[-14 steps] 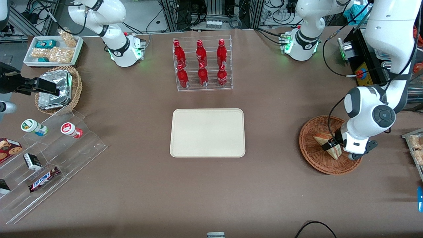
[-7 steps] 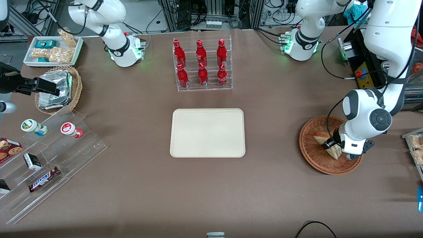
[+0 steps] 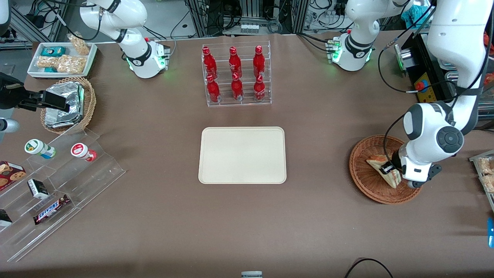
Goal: Place sandwich from basket to tray
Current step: 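Carry the sandwich with the left gripper over the cream tray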
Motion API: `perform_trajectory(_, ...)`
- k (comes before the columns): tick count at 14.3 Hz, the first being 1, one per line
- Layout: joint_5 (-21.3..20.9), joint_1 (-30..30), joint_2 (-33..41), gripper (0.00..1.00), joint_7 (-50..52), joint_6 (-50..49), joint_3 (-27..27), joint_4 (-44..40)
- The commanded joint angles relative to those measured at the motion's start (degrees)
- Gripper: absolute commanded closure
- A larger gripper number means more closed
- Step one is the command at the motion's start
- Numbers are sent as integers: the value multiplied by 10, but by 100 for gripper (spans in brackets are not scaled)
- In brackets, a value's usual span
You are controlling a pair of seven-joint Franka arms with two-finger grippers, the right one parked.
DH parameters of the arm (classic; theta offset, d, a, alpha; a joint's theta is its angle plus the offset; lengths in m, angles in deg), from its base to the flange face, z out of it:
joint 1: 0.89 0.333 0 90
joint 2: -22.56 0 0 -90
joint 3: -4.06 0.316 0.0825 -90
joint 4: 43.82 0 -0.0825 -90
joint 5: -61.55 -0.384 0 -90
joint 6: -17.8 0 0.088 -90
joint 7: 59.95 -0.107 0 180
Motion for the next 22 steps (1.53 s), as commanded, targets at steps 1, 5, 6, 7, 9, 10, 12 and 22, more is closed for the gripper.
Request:
perform_trajectory(1, -8, -60, 27, 91, 8, -29, -1, -5)
perform_trajectory(5, -7, -136, 34, 91, 10, -44, -2, -8)
perform_trajectory(6, -6, -156, 32, 91, 12, -44, -2, -11)
perform_trajectory(7, -6, -177, 30, 91, 13, -44, -2, -16)
perform_trajectory(9, 0, -226, 26, 91, 15, -43, -2, -19)
perform_trajectory(10, 2, -251, 23, 91, 15, -41, -3, -24)
perform_trajectory(12, 19, -301, 10, 90, 21, -40, -3, -38)
perform_trajectory(22, 49, -467, -172, 87, 133, -64, -3, -262)
